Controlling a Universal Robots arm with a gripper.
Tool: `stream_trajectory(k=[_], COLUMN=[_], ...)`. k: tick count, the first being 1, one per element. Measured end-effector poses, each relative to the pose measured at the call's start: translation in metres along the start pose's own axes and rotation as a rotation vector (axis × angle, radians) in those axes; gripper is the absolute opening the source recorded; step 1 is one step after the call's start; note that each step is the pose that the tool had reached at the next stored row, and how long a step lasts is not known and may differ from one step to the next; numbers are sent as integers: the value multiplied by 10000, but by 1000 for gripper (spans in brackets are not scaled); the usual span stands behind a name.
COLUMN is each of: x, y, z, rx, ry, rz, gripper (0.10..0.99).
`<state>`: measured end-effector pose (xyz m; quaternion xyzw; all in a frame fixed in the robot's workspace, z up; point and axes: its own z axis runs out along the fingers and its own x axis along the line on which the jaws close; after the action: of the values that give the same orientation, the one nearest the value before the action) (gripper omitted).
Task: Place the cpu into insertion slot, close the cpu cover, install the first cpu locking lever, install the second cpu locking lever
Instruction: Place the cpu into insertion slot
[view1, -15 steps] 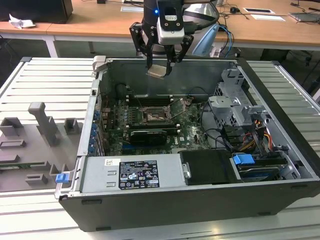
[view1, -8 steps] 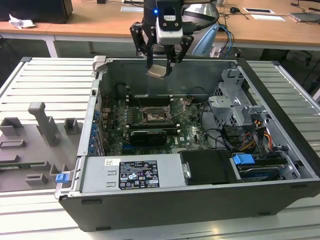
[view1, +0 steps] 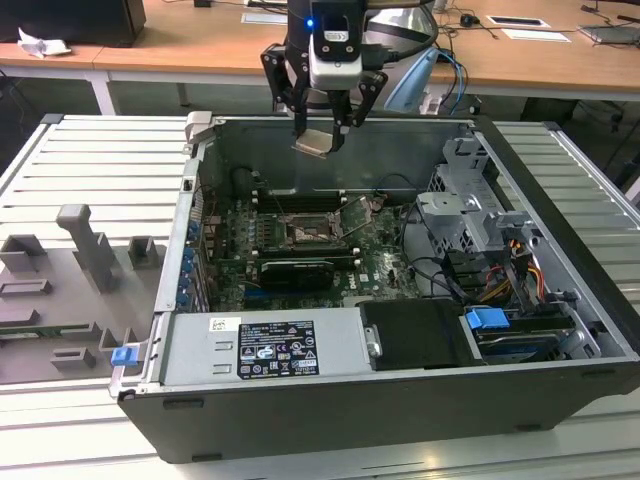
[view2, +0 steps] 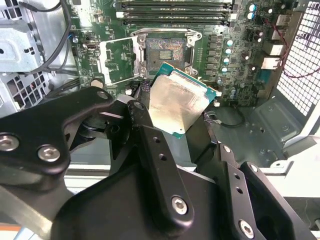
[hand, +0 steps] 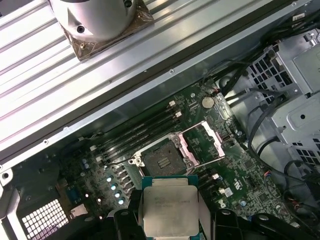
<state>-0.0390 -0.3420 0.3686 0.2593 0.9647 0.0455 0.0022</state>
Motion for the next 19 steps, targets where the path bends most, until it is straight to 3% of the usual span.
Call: stream_trajectory(k=[19], x=[-1], y=[-5], z=[53], rx=[-6], ry=[-45], rz=[484], gripper=[533])
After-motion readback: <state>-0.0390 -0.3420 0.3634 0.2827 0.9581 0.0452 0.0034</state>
